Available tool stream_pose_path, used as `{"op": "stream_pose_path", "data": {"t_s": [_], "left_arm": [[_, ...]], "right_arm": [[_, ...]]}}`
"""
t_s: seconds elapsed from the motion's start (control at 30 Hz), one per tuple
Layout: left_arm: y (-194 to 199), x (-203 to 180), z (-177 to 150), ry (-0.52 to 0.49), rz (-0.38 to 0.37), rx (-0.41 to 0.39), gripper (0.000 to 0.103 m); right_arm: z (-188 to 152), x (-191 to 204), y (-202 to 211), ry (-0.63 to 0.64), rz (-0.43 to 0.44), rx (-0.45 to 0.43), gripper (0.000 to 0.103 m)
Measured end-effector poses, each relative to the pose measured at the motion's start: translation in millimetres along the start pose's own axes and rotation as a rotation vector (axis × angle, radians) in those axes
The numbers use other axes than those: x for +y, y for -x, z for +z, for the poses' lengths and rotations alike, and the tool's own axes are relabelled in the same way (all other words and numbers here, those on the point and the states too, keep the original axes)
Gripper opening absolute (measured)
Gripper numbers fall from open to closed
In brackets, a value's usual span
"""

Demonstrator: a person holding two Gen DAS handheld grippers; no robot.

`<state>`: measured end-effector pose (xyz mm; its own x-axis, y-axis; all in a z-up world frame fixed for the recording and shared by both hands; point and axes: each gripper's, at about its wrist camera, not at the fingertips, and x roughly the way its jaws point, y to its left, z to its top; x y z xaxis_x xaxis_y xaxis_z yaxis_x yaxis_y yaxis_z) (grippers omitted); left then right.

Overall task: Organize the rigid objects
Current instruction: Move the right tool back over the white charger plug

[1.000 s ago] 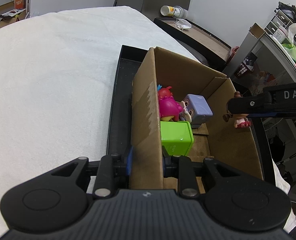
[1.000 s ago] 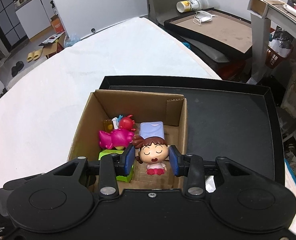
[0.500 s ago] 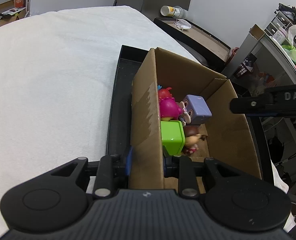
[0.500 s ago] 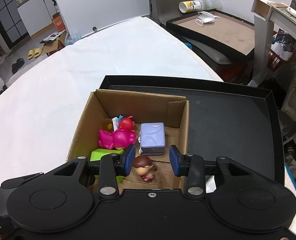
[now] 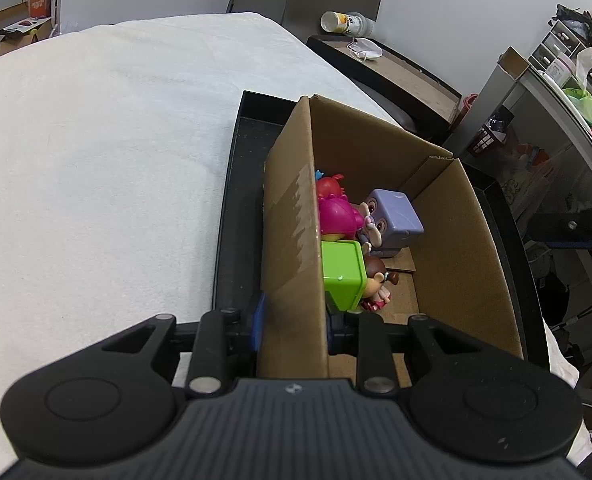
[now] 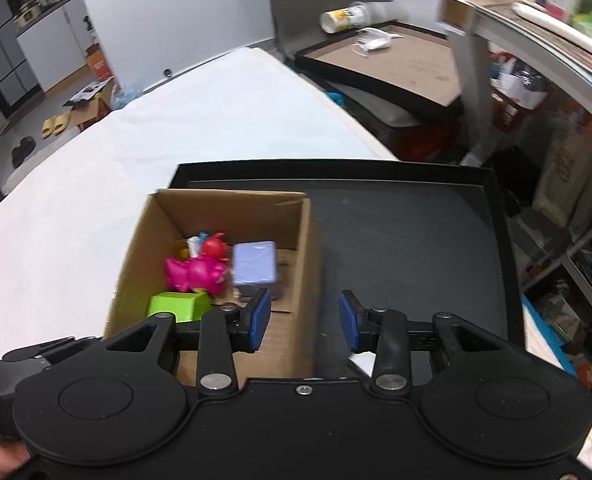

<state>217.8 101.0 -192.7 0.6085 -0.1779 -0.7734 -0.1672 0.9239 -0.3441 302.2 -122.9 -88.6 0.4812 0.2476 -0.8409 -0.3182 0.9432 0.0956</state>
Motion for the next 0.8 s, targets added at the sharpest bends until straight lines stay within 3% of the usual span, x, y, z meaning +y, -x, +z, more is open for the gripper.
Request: {"op": "stream_pose_path", "data": {"t_s": [0.37,0.8], "left_arm": [[0.3,0.7,-0.4,-0.002,0.001,0.000,0.026],[0.5,1.1,-0.8,-0.004,0.003,-0.001,0.026]], "right_arm": [[-13.2,-33.3,2.3,-0.051,-0.041,0.012,0.043],[-24.6,-54.7,-38.6,-0.136,-0.051,0.069,0.053]]}}
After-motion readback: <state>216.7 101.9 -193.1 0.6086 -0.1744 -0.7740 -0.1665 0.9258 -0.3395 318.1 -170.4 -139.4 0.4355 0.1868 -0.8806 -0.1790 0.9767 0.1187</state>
